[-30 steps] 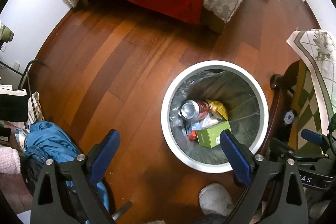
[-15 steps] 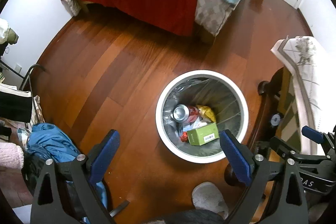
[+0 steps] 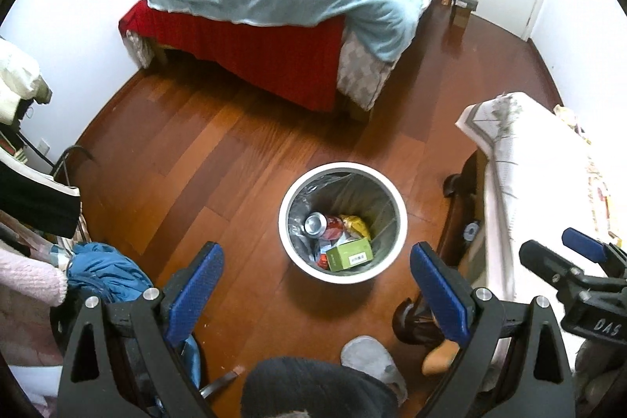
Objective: Collect trash
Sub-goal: 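Move both tools back over the table, then grasp the yellow fruit peel with the left tool while the right grasps the white paper wrapper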
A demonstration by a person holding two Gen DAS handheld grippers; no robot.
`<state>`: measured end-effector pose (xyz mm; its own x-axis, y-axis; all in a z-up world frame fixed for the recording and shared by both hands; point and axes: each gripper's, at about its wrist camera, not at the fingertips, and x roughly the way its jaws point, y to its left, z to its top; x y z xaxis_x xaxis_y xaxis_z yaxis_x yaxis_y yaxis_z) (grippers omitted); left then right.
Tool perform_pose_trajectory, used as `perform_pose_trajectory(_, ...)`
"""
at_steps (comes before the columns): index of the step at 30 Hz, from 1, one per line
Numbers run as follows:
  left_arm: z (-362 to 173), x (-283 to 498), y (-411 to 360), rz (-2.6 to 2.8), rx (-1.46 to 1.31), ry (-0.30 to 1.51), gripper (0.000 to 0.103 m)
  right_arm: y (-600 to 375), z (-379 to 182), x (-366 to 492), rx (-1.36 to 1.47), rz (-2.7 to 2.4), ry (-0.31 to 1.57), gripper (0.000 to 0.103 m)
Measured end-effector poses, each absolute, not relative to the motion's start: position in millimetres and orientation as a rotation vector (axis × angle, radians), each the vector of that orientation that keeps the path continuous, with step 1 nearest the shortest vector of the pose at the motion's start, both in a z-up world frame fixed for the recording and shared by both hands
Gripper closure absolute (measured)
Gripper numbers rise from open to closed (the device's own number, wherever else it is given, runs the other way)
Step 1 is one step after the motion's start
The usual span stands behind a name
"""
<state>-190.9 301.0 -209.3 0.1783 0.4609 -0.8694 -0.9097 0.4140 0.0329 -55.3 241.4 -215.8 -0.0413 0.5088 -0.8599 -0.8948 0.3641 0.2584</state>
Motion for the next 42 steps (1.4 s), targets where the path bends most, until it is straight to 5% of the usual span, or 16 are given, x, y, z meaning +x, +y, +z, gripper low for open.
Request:
perform_pose_trajectory(10,-195,-98,222,0.925,-0.502,0.948,0.006,107,-170,34,-0.208,1.069,1.163,0.0)
perform_pose_trajectory(22,-303,123,111,0.659,-0.395,1.166,0.006,-127,-251,284,-0.005,0.473,1.254,0.001)
perform_pose_trajectory(27,-338,190,82,0.61,-0.347,1.233,0.006,-173,-304,355,0.082,0.401,1.3,0.025)
perform_pose_trajectory(32,-346,228,66,0.579,-0.311,1.259,0.006,-166,-328,381,0.13,0.452,1.275,0.031)
perform_pose_trajectory(37,-343,270,49,0.503,-0.302,1.256,0.006,-147,-330,374,0.084,0.506,1.244,0.083)
perform_pose_trajectory(42,-330,317,23,0.389,-0.333,1.217,0.007,-174,-322,373,0.098,0.433,1.216,0.089)
